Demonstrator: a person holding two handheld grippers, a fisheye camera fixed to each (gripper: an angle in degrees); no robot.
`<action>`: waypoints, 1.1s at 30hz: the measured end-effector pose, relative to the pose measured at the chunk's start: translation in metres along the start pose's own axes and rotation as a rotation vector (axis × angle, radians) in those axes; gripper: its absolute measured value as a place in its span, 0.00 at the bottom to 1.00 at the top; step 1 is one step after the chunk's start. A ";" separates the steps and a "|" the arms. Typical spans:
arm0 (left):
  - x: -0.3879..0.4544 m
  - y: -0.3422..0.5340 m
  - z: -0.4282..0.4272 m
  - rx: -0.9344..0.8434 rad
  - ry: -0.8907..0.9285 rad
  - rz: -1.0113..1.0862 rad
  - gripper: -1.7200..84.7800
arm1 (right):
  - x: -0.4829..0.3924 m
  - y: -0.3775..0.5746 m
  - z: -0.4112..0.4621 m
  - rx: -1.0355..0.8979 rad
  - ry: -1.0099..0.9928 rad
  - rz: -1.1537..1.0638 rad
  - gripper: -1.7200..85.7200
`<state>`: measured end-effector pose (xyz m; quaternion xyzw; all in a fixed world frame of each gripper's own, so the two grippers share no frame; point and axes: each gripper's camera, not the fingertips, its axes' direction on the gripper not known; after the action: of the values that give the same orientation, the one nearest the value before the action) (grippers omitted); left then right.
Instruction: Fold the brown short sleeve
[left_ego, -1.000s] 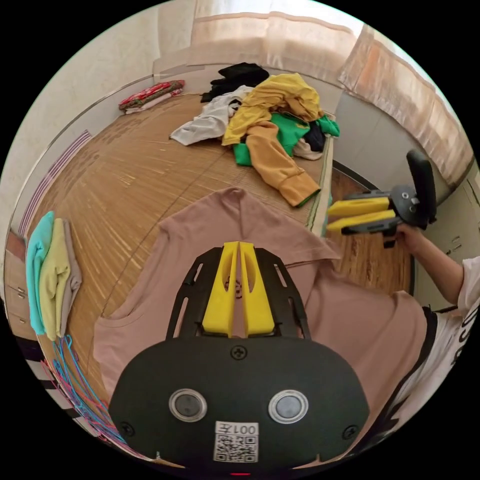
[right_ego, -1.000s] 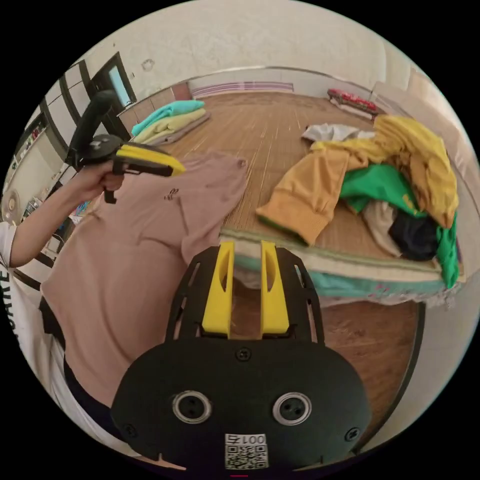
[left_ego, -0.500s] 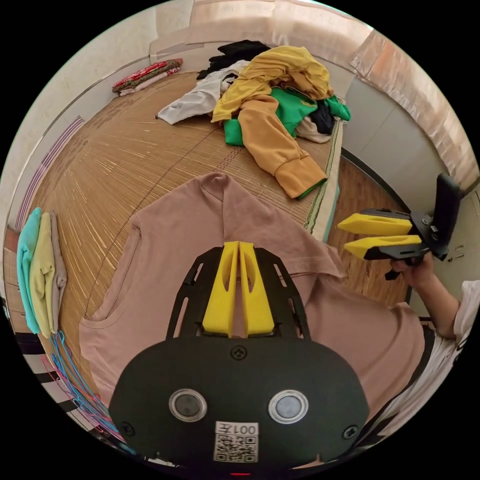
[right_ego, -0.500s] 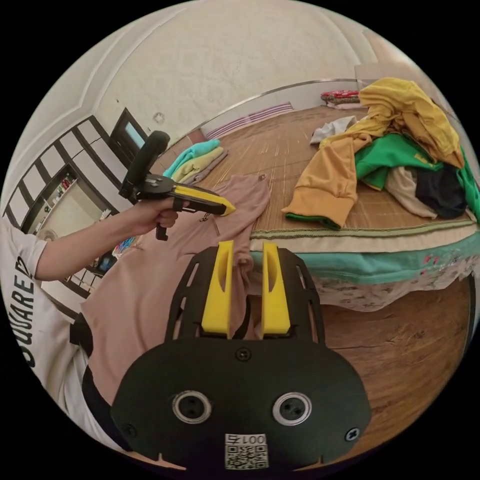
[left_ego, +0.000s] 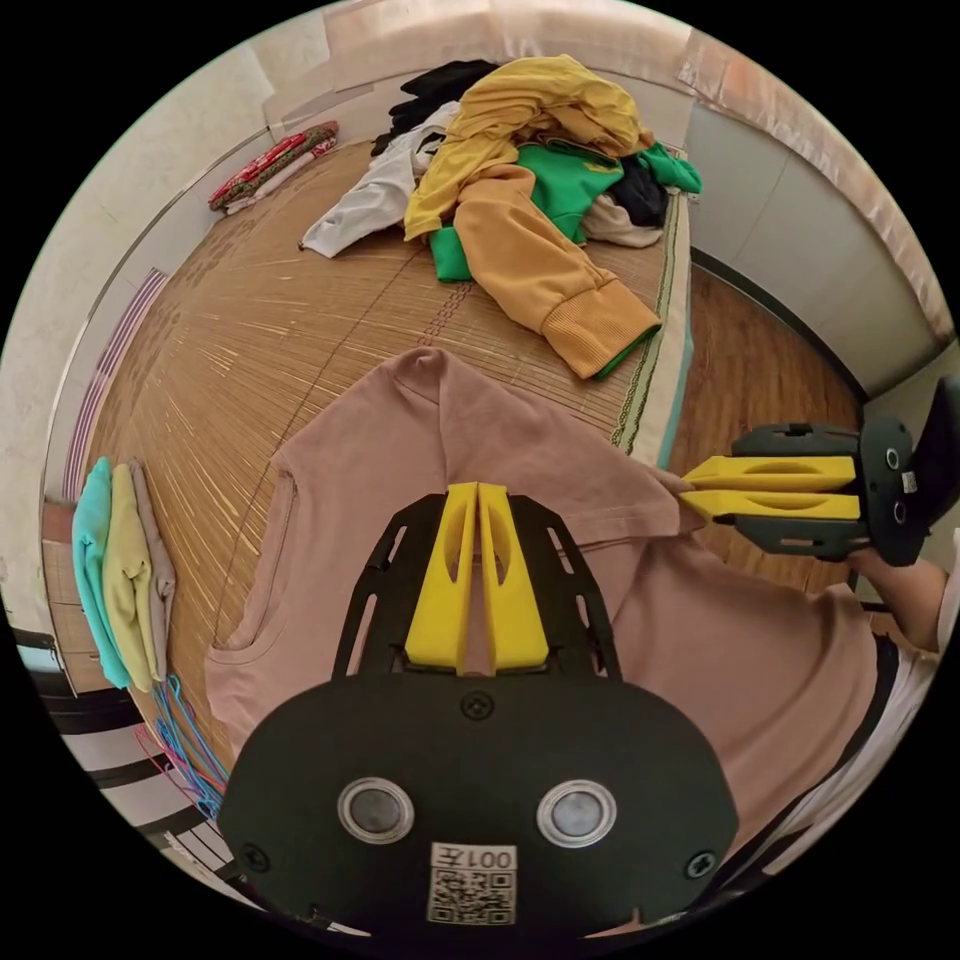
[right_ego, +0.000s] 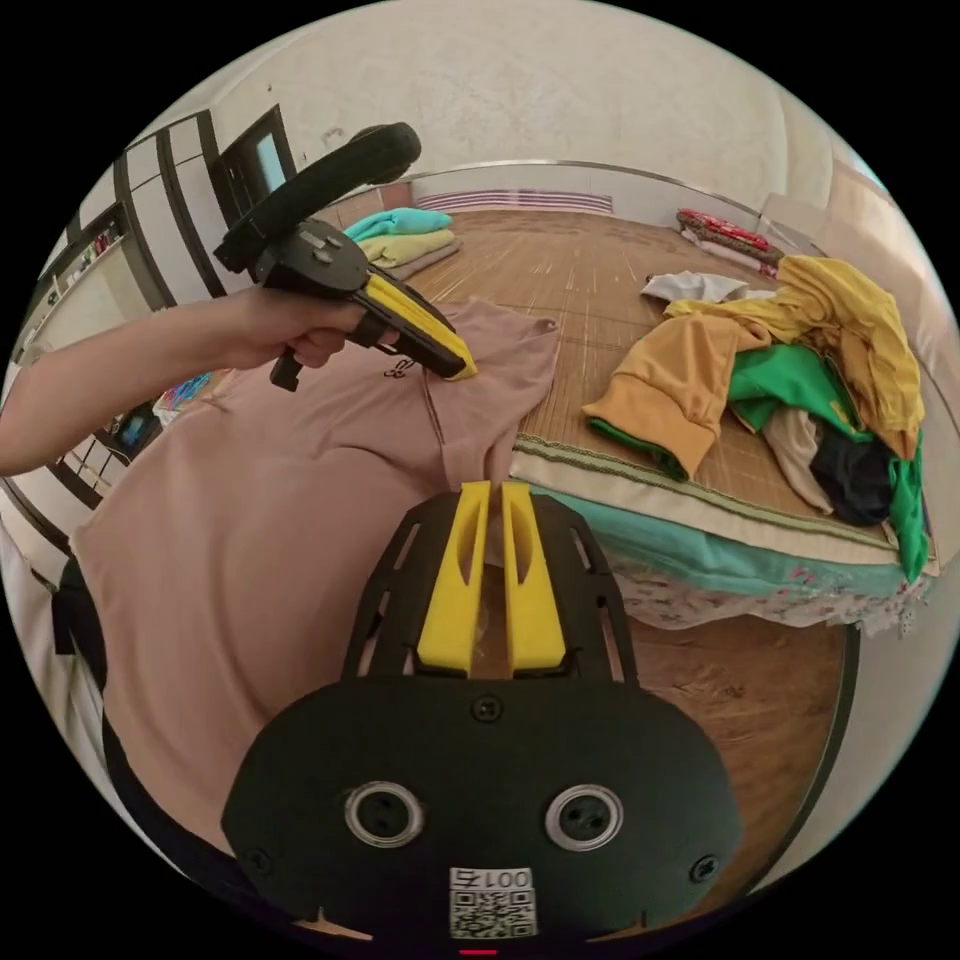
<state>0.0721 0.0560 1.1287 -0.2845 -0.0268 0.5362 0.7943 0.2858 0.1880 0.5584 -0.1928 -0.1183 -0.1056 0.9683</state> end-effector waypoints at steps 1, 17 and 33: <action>-0.001 0.001 -0.002 0.000 0.009 -0.003 0.01 | -0.003 0.002 -0.001 -0.006 -0.006 0.017 0.03; -0.021 0.051 -0.071 0.138 -0.028 -0.089 0.01 | -0.061 -0.026 -0.028 -0.054 0.103 0.073 0.03; -0.157 0.411 -0.161 0.031 -0.185 -0.871 0.01 | -0.249 -0.217 -0.023 0.001 -0.007 -0.450 0.05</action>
<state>-0.2820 -0.0400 0.8382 -0.1856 -0.2069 0.1749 0.9445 -0.0006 0.0220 0.5463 -0.1612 -0.1616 -0.3181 0.9202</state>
